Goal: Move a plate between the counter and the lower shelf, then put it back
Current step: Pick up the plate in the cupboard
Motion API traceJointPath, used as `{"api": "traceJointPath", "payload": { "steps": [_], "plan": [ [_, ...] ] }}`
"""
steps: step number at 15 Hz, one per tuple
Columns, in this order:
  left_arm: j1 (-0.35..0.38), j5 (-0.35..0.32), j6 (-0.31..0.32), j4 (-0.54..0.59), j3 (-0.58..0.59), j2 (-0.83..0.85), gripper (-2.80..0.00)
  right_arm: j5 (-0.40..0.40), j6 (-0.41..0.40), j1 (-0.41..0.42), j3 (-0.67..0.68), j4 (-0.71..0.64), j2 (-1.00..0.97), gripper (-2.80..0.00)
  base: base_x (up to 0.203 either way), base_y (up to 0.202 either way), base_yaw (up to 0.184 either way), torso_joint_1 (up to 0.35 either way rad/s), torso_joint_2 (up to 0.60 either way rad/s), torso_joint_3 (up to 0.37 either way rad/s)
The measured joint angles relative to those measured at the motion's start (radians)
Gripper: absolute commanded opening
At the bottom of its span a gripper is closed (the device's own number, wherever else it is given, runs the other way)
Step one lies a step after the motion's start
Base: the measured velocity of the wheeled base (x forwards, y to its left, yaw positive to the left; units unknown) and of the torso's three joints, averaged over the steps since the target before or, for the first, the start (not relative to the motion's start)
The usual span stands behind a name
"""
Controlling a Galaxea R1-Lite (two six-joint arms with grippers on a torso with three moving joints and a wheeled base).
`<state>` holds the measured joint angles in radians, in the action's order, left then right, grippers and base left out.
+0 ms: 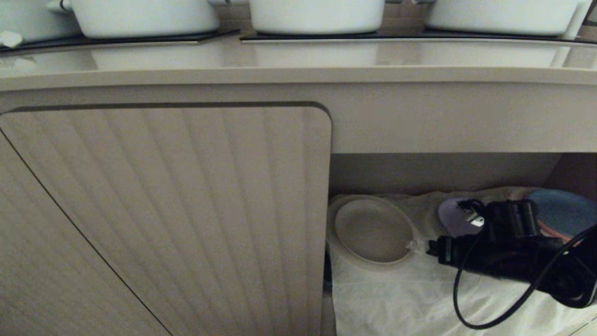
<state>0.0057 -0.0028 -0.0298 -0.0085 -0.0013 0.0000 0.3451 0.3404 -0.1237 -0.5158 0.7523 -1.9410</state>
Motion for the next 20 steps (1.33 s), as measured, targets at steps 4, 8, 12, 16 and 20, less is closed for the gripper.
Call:
{"api": "traceJointPath", "payload": {
  "steps": [4, 8, 12, 16, 20],
  "plan": [
    [0.000, 0.000, 0.000, 0.000, 0.000, 0.000, -2.80, -0.060, 0.000, -0.027, -0.081, -0.040, -0.038, 0.00, 0.000, 0.000, 0.000, 0.000, 0.00, 0.000],
    [0.000, 0.000, 0.000, 0.000, 0.000, 0.000, -2.80, -0.085, 0.001, -0.044, -0.138, -0.057, -0.073, 0.00, 0.000, 0.000, 0.000, 0.000, 0.00, 0.000],
    [0.000, -0.001, 0.000, 0.000, 0.000, 0.000, -2.80, -0.101, 0.016, -0.057, -0.187, -0.056, -0.113, 0.00, 0.000, 0.000, 0.000, 0.000, 0.00, 0.000],
    [0.000, 0.000, 0.000, 0.000, 0.000, 0.000, -2.80, -0.122, 0.033, -0.075, -0.231, -0.057, -0.146, 0.00, 0.000, 0.000, 0.000, 0.000, 0.00, 0.000],
    [0.000, 0.000, 0.000, 0.000, 0.000, 0.000, -2.80, -0.123, 0.035, -0.080, -0.262, -0.055, -0.169, 0.00, 0.000, 0.000, 0.000, 0.000, 0.00, 0.000]
  ]
}}
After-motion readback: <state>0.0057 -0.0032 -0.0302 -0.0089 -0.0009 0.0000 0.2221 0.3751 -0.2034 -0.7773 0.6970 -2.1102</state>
